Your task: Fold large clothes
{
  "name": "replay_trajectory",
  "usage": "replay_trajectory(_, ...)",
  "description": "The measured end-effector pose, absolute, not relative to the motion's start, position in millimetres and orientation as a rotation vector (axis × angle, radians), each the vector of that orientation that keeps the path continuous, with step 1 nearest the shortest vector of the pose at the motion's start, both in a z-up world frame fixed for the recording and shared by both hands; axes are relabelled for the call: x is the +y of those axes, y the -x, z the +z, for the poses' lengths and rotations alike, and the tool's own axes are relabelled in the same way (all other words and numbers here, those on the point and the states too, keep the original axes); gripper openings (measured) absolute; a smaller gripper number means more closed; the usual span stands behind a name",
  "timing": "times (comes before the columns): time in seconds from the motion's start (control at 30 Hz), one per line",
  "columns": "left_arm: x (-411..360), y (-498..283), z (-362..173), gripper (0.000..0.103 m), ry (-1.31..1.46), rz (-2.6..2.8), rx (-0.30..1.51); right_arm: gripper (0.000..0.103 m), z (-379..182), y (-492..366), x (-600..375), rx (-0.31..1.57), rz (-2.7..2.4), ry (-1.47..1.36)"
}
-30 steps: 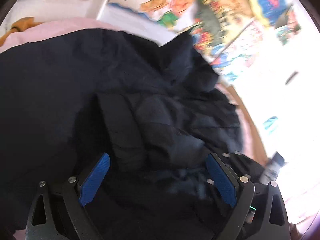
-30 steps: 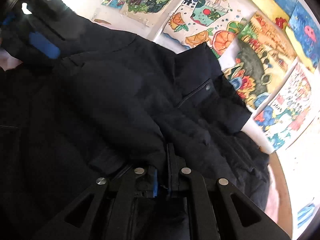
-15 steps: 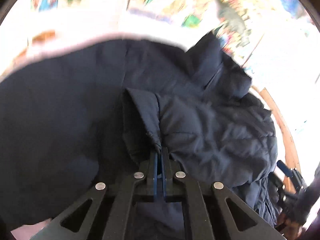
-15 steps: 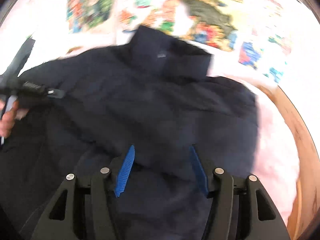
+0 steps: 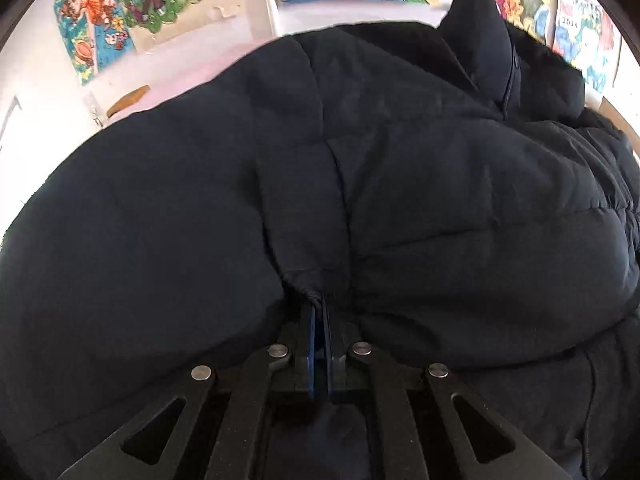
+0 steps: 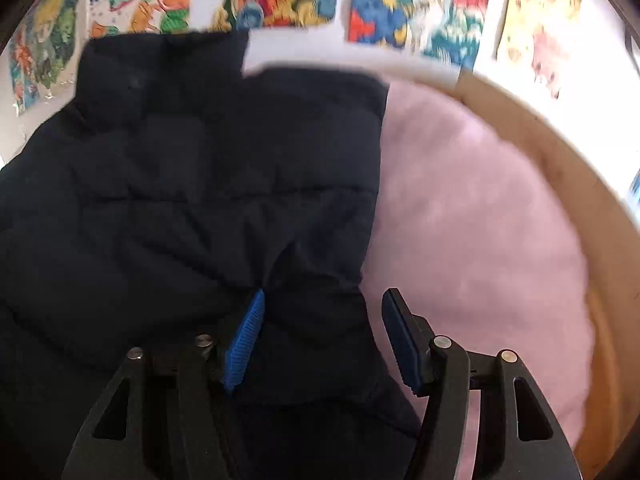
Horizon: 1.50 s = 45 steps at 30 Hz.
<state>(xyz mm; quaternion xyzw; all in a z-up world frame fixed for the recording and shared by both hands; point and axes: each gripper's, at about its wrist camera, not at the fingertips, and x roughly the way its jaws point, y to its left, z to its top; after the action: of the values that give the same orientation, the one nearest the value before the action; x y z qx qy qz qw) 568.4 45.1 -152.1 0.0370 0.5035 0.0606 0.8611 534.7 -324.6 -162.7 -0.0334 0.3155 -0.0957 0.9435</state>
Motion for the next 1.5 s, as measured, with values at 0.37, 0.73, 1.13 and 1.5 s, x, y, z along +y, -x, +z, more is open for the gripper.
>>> replay_trajectory(0.37,82.2,-535.0,-109.4,0.050,0.181,-0.001,1.010,0.069,-157.9,-498.9,-322.3,0.553,-0.177,0.070)
replay_trajectory(0.73,196.9,-394.9,-70.9,0.100,0.567,0.213,0.876,0.102,-134.0,-380.4,-280.8,0.613,0.251,-0.018)
replay_trajectory(1.13,305.8,-351.8,-125.0,0.103,0.895,0.501,0.605,0.102,-162.3,-349.5,-245.9,0.667,0.397,0.030)
replay_trajectory(1.5,315.9,-365.3,-81.7,0.015,0.605,0.679,0.563,0.102,-177.1,-364.7,-246.1,0.717,0.370,-0.005)
